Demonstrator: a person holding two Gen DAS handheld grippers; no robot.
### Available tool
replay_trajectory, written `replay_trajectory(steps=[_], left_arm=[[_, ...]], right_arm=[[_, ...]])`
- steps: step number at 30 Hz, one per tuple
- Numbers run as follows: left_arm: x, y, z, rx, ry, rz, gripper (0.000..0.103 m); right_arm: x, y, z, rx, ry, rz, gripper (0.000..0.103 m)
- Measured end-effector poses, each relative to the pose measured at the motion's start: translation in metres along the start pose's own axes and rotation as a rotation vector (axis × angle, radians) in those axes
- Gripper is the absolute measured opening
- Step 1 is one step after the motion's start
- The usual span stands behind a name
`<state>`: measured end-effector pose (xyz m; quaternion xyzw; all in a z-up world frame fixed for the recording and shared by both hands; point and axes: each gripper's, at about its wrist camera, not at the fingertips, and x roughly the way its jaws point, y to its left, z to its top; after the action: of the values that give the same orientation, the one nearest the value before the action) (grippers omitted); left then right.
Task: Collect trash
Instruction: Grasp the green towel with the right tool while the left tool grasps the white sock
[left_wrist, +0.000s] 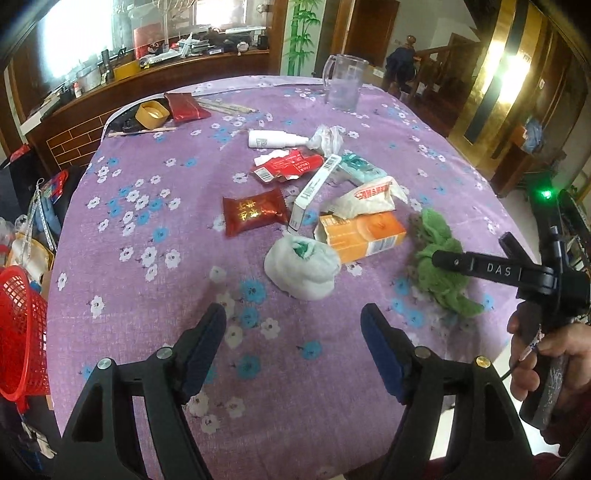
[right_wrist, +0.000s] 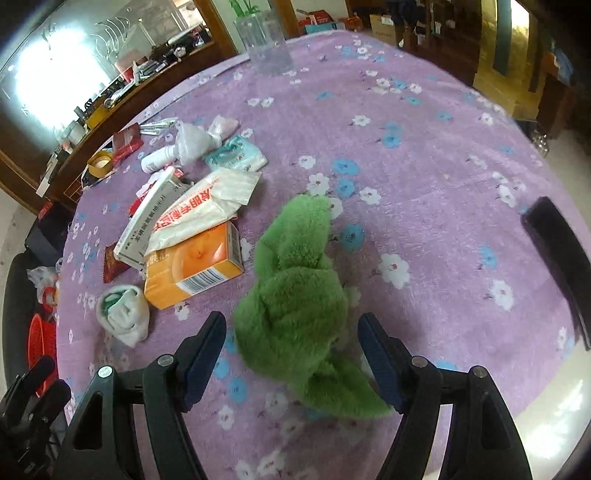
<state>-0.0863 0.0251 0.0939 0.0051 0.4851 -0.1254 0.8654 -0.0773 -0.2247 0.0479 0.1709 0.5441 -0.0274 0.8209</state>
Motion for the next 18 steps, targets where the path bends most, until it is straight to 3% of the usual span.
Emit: replay_trajectory(steps=[2,4,7,18], left_arm=[[0.009,0.001,0.003,-0.003,0.009,0.012,0.075],[0.016,0.001,0.007,-0.005,0.021,0.019,0.075],[0.028,0.002,0.014,-0.016,0.031,0.02,0.075],[0.091,-0.006,0.034,0.0,0.107,0.027,0.075]], right_arm=[[0.008,-0.001,0.001,-0.008,0.026,-0.012,0.077],[0.011,-0.002,-0.001,-0.009,0.045,0.03,0.064],[0.004,-0.001,-0.002,-0.034,0.03,0.027,0.056],[-0.047,-0.001,-0.01,-0.082,-0.074,0.063,0.054]])
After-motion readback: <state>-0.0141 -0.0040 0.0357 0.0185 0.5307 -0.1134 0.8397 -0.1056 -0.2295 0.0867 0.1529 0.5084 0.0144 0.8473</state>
